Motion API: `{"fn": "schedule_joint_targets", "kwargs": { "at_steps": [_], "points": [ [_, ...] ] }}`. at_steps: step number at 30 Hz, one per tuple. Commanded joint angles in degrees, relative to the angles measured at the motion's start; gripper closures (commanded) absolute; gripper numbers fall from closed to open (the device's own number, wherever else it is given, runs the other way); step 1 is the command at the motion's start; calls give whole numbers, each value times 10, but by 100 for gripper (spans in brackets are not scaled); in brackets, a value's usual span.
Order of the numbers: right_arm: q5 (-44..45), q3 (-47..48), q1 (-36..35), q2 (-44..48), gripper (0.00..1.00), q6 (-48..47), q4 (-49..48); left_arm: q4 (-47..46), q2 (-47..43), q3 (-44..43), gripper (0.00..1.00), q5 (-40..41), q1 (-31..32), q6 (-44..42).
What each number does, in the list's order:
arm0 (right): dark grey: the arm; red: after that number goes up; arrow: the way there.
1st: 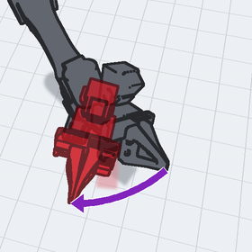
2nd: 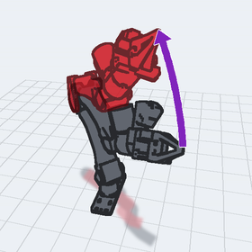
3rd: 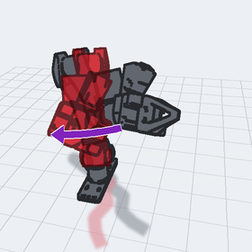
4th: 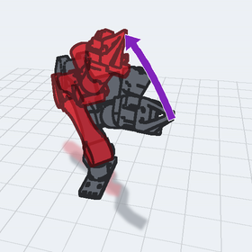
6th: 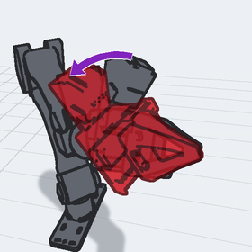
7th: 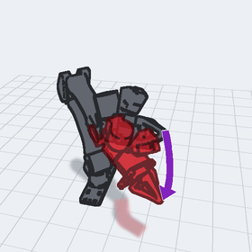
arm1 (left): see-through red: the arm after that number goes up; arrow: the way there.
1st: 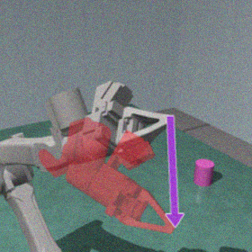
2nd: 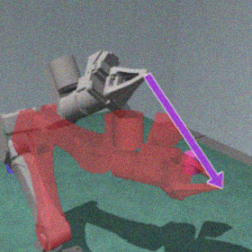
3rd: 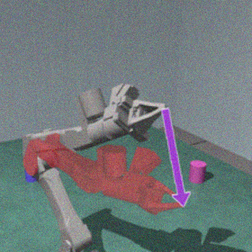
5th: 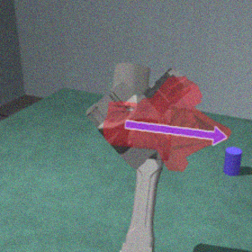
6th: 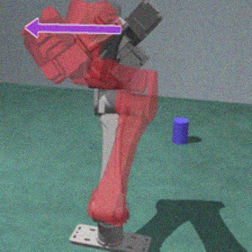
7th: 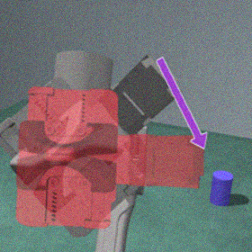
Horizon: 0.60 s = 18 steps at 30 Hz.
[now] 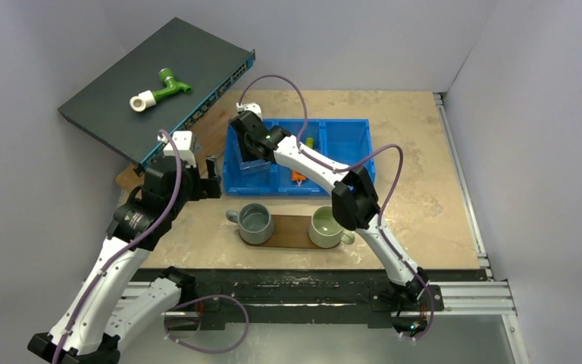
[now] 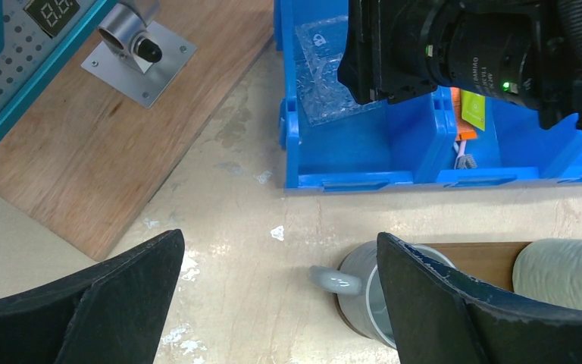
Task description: Prepare toiletry sets of a toothbrush and toothpaste on the tray
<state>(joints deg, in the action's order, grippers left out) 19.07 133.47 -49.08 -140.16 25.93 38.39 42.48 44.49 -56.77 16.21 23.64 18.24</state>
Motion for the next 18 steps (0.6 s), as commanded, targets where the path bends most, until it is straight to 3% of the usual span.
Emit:
{"fn": "schedule_joint_targets", "kwargs": {
  "at_steps": [1,7,17,18],
  "points": [
    [22,30,4,-1,60,-1,-22,-23,-8,-22,2,-5,-3,-3],
    [27,38,5,-21,63,-4,-22,-22,-10,-22,2,-5,-3,-3],
    [25,28,5,-10,100,-12,-39,-22,-10,-22,2,-1,-3,-4],
    [26,25,5,-6,100,-13,-42,-22,-10,-22,2,-1,-3,-4]
  ]
}}
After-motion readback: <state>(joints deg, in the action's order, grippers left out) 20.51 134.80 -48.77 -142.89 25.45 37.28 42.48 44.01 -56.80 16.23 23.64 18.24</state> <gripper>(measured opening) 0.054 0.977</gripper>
